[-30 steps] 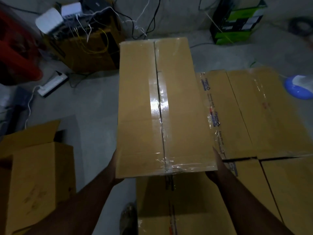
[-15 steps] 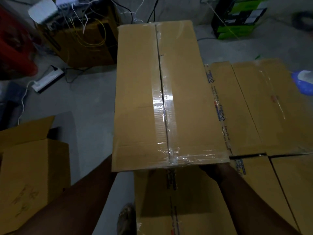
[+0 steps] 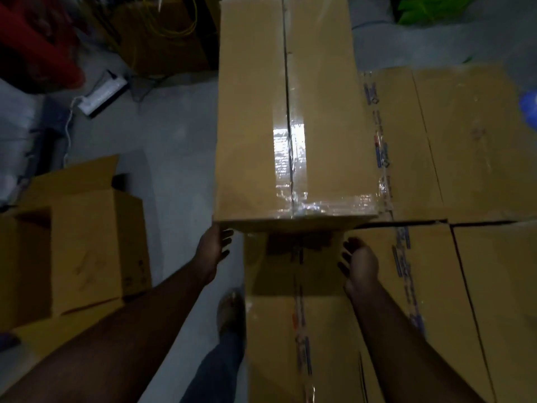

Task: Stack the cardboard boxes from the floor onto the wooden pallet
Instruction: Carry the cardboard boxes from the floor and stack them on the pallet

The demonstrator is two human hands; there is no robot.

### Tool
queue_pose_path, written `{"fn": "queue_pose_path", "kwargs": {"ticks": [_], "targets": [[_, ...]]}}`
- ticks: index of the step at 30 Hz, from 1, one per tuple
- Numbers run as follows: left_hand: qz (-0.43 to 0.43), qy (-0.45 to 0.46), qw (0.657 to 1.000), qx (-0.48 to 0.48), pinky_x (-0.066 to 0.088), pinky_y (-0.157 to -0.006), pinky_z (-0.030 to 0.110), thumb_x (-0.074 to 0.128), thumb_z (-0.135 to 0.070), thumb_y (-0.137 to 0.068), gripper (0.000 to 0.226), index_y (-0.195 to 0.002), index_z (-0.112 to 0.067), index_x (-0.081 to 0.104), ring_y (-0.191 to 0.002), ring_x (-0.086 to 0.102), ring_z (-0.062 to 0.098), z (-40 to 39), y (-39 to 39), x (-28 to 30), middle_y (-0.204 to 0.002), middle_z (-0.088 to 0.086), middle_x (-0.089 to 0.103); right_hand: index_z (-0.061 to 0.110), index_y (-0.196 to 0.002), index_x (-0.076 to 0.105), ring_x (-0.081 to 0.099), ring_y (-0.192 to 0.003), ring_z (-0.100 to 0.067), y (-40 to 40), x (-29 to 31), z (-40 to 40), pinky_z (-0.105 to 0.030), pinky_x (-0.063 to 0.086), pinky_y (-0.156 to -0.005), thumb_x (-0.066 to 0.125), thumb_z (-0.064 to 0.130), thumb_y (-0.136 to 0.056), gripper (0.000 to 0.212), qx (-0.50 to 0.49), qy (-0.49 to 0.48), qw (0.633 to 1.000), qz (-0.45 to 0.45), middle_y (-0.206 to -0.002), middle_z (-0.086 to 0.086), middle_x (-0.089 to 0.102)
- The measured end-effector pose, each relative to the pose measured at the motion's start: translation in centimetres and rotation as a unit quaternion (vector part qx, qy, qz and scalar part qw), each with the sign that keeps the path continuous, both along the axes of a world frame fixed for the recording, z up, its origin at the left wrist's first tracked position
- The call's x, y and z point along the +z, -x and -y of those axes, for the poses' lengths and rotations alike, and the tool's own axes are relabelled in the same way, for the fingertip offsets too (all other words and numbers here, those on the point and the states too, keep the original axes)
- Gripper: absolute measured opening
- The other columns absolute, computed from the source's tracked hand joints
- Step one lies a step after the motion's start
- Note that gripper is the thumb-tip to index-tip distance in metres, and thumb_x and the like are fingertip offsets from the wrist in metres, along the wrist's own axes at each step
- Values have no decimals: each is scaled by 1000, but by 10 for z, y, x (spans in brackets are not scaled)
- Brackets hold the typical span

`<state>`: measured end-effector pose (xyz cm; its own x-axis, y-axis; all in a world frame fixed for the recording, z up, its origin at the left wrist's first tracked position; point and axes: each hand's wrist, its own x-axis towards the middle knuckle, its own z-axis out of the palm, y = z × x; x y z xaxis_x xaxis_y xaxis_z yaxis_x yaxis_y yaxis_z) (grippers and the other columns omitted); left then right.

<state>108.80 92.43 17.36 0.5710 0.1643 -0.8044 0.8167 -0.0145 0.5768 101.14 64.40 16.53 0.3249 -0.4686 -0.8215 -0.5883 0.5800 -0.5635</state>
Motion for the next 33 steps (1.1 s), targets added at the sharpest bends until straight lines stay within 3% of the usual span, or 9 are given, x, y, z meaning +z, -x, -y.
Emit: {"fn": "queue_pose_path", "kwargs": {"ticks": [2, 5, 7, 11, 14, 22, 26, 30, 33], "targets": [[24, -48, 997, -53, 48, -103, 40, 48, -49, -104, 39, -123, -18, 63, -112, 62, 18, -7, 41, 33, -122, -1, 67, 14, -115, 69, 69, -102, -27, 34, 28, -22, -36, 53, -75, 54, 21, -104, 20, 47, 12, 999, 22, -108, -7, 74], [73, -72, 989, -104, 52, -101, 40, 56, -36, -103, 22, -112, -19, 67, -113, 65, 20, -14, 102, 85, -119, 2, 71, 19, -109, 70, 70, -105, -23, 71, 87, -50, -31, 54, -75, 60, 22, -103, 12, 129, 29, 988, 78, -110, -6, 75], [100, -49, 990, -87, 54, -100, 40, 56, -30, -104, 22, -114, -13, 67, -112, 67, 22, -12, 137, 124, -115, 4, 73, 21, -107, 69, 70, -101, -21, 87, 131, -67, -32, 55, -77, 60, 22, -103, 10, 173, 21, 977, 120, -109, -6, 76], [170, -17, 985, -8, 55, -95, 40, 55, -24, -105, 27, -118, -2, 65, -105, 71, 27, -15, 215, 204, -114, 12, 74, 21, -110, 68, 70, -96, -18, 133, 217, -102, -32, 55, -78, 59, 19, -103, 11, 258, 17, 948, 188, -108, -5, 75], [195, -3, 978, 69, 58, -92, 40, 57, -23, -104, 25, -117, -4, 66, -101, 72, 27, -36, 287, 247, -110, 12, 75, 19, -116, 67, 70, -97, -17, 180, 270, -138, -31, 55, -79, 58, 22, -104, 15, 340, 11, 919, 198, -107, -2, 76], [200, 16, 941, 271, 58, -91, 37, 61, -28, -101, 22, -113, -11, 69, -100, 74, 25, -134, 477, 292, -103, 4, 78, 13, -116, 69, 72, -88, -22, 322, 343, -274, -37, 54, -82, 62, 18, -103, 16, 484, -49, 853, 186, -106, -10, 77], [210, 13, 905, 370, 57, -90, 38, 62, -26, -101, 23, -112, -8, 68, -100, 74, 26, -206, 581, 297, -103, 5, 78, 14, -115, 69, 72, -87, -23, 409, 347, -362, -37, 54, -82, 59, 18, -104, 15, 584, -49, 790, 180, -112, -13, 76], [201, -10, 874, 443, 56, -84, 35, 61, -26, -101, 22, -111, -9, 70, -99, 73, 30, -282, 721, 301, -103, 8, 78, 13, -121, 67, 73, -101, -29, 523, 352, -464, -42, 56, -90, 58, 21, -105, 20, 674, -77, 715, 171, -113, -8, 77], [192, -50, 835, 514, 55, -79, 30, 59, -23, -102, 21, -112, -8, 70, -91, 73, 24, -337, 829, 307, -104, 9, 77, 14, -124, 66, 72, -105, -31, 615, 356, -546, -41, 56, -89, 58, 22, -104, 23, 735, -118, 647, 163, -115, -8, 77]]}}
